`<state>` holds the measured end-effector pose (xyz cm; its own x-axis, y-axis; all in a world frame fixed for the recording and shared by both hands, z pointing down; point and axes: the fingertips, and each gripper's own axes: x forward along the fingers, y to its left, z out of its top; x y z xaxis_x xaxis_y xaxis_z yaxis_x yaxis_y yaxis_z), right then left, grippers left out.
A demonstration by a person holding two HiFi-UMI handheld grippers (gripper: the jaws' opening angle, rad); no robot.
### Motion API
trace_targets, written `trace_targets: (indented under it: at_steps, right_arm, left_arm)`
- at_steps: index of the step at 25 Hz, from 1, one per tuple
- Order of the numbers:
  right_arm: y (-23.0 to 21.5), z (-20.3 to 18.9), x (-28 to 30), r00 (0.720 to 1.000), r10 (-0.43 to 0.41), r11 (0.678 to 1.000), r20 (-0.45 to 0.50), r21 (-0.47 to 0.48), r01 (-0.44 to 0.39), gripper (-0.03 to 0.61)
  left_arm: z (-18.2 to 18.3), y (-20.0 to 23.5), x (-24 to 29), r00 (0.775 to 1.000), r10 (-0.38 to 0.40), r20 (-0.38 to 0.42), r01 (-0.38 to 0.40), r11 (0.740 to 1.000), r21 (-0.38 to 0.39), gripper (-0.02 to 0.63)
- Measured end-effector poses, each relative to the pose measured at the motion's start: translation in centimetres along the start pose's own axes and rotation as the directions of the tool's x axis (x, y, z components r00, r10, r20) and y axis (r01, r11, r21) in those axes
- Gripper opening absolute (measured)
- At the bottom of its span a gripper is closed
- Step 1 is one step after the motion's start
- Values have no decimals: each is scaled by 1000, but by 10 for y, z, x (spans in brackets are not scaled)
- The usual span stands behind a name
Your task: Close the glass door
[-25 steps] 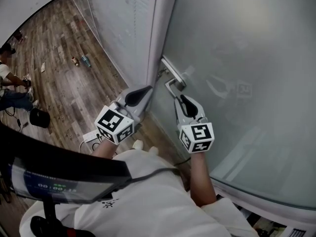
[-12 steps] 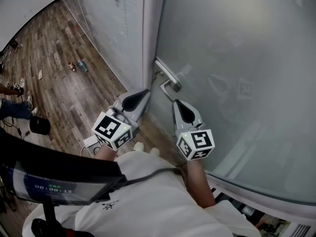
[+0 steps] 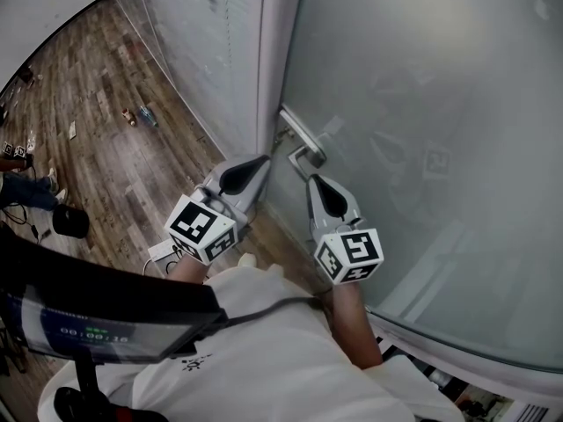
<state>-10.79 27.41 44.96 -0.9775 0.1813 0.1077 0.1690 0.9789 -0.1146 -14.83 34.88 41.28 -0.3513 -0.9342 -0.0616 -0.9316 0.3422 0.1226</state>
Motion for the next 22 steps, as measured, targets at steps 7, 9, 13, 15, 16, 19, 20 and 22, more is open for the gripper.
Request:
trace_targets:
  at_steps: [7,9,13,15,16,19,20,22]
  right_arm:
    - [-4,1,-2,1000,-11,1000,0,4,11,8]
    - [-5,3,-3,1000,-14,1000,2,3,14,8]
    - [-8,0,-6,1000,-27,1000,-6,-5,27,8]
    - [-9,-1,-9,999,-34,999,-11,-9,34,8]
    - [-10,-1,-10,999,-38,999,-14,-10,38,8]
    - [-11,-4,-15,998,-50,999,-23,-13,50,8]
    - [-10,-5,-17,998,-54,998,-26,-15,53,8]
    - [-10,-7,-20,998,-60,998,-30,-20,60,8]
  left_arm:
    - [1,-1,2,1000,-5,1,5,1000,2,0]
    - [1,-3,3,1000,-8,3,8,1000,1,0]
    - [-1,-5,3,1000,-16,0,16,1000,-2,0]
    - [-4,-6,3,1000,-19,-6,19,1000,-5,0]
    - [-4,-6,3,1000,-20,-9,20,1000,-8,0]
    - [-6,-9,4,999,-29,-14,29,999,-13,0]
    - [-7,-10,4,999,-34,-16,34,999,-14,0]
    - [-8,-13,4,999,-43,-18,42,999,-16,0]
